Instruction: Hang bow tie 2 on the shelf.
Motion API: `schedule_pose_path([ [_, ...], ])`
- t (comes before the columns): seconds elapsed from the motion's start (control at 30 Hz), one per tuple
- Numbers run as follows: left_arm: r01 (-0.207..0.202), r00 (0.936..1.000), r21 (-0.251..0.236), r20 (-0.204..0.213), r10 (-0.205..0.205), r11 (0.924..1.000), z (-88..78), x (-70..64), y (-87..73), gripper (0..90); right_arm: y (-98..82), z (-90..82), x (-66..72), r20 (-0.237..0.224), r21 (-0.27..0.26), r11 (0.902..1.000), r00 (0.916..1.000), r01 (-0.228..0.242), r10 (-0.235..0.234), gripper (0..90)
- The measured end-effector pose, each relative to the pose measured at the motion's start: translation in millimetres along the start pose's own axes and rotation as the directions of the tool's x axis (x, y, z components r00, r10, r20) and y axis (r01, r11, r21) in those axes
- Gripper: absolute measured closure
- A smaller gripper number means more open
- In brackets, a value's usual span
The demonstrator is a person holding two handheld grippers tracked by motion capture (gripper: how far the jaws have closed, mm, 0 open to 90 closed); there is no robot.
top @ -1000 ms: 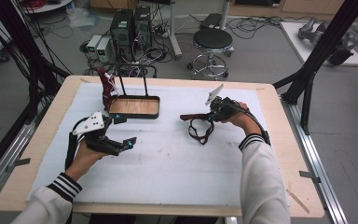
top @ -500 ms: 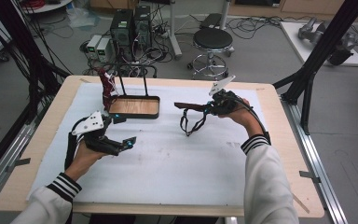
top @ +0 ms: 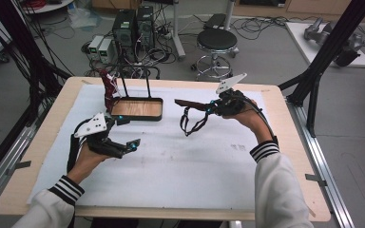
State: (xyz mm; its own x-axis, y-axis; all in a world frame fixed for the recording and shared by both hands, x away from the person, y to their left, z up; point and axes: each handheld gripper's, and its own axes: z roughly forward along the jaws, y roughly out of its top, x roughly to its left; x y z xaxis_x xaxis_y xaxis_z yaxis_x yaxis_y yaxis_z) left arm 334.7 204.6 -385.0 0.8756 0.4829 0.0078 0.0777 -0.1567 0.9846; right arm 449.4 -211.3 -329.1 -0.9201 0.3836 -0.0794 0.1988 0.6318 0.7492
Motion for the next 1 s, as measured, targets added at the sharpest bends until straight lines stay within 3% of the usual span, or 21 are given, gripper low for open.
schedule_pose_path([
  [0.2,0.001,1.0000,-0.011,0.001,-0.001,0.9999,-0.2,-1.1,1.1,9.0,5.2,-15.8,7.8,0.010,-0.029,0.9988,0.9992,-0.039,0.039,83.7],
  [0.4,-0.001,1.0000,-0.014,0.004,0.001,0.9999,0.5,-2.6,2.0,9.0,3.6,-32.2,21.3,0.012,-0.109,0.9923,0.9981,-0.059,0.061,83.9],
  [0.53,-0.007,0.9999,-0.017,0.012,0.007,0.9998,1.4,-4.5,4.3,9.0,5.5,-40.4,30.7,0.012,-0.099,0.9928,0.9975,-0.067,0.069,83.9],
  [0.6,-0.009,0.9999,-0.024,0.014,0.009,0.9997,2.0,-5.9,6.2,9.0,7.3,-43.6,36.1,0.002,-0.132,0.9887,0.9974,-0.071,0.072,83.9],
  [1.0,-0.031,0.9988,-0.047,0.036,0.032,0.9984,4.4,-15.1,16.9,9.0,1.6,-41.5,74.2,-0.024,-0.201,0.9756,0.9961,-0.088,0.085,83.8],
])
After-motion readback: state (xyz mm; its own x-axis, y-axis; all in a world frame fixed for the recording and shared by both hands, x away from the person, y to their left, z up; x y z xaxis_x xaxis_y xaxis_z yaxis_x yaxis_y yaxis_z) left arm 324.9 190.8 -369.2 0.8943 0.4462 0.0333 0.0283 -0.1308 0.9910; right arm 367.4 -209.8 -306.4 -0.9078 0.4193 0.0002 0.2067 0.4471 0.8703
